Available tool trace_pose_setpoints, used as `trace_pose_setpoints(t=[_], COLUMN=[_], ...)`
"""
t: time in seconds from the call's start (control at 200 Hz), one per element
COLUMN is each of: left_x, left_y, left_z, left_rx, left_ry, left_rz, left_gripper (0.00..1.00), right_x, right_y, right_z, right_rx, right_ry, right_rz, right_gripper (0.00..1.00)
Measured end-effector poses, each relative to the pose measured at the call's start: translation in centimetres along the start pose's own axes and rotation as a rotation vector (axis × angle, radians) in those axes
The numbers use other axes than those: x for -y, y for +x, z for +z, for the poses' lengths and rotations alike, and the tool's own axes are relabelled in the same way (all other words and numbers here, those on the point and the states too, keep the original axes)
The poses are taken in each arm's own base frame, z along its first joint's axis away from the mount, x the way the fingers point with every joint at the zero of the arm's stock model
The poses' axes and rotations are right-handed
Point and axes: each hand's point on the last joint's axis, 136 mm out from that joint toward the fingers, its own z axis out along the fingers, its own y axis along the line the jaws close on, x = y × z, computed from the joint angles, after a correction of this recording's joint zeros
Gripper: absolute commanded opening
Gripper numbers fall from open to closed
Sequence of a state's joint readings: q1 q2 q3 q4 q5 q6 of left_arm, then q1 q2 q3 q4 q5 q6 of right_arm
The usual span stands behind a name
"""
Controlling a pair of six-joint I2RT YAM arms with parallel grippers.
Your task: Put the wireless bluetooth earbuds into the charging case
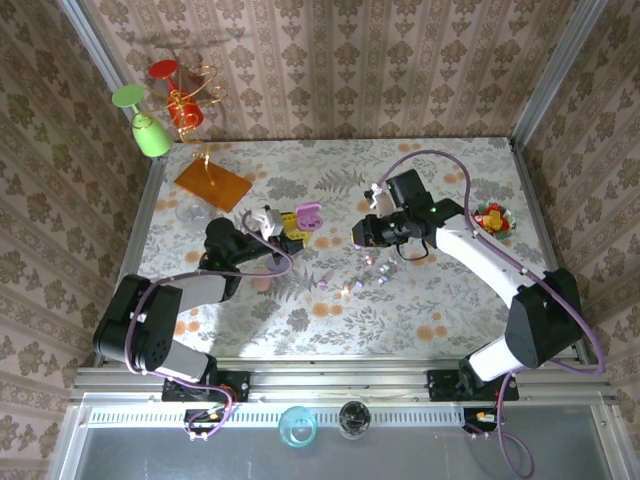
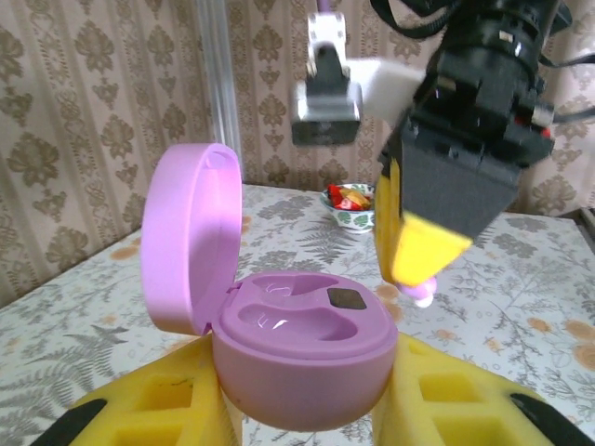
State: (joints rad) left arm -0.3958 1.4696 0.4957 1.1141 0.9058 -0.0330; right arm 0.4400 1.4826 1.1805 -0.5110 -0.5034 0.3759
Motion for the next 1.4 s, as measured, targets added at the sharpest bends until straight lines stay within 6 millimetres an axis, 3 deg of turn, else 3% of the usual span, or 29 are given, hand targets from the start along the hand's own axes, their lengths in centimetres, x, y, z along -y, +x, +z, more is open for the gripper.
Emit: trace_pose_setpoints(t=[0.38,0.55,0.91,1.4], left_x=[2.1,2.6,3.1,3.9], left_y=[-0.1,-0.2,-1.3,-1.1], left_z=[0.9,0.9,1.1,0.9], left_rx=[0.015,0.016,0.029,0.019], left_ry=[0.094,0.124,0.182,0.230], left_rz=[0.014,-0.002,-0.031,-0.058], left_gripper=[0.30,0.29,0.28,0.28], right_x=[-6.7,-8.5,-9.4,-9.9], right_y=[-1.3,-1.9,-1.5,-1.9], right_z=[-2.3,-2.9,-2.0,-1.7], right_rx=[0.057,0.076,0.055,0.065], right_ry=[-0.177,-0.210,-0.230,-0.237], right_rz=[-0.213,-0.273,-0.333,-0.389], right_gripper=[0.21,0.21,0.22,0.22])
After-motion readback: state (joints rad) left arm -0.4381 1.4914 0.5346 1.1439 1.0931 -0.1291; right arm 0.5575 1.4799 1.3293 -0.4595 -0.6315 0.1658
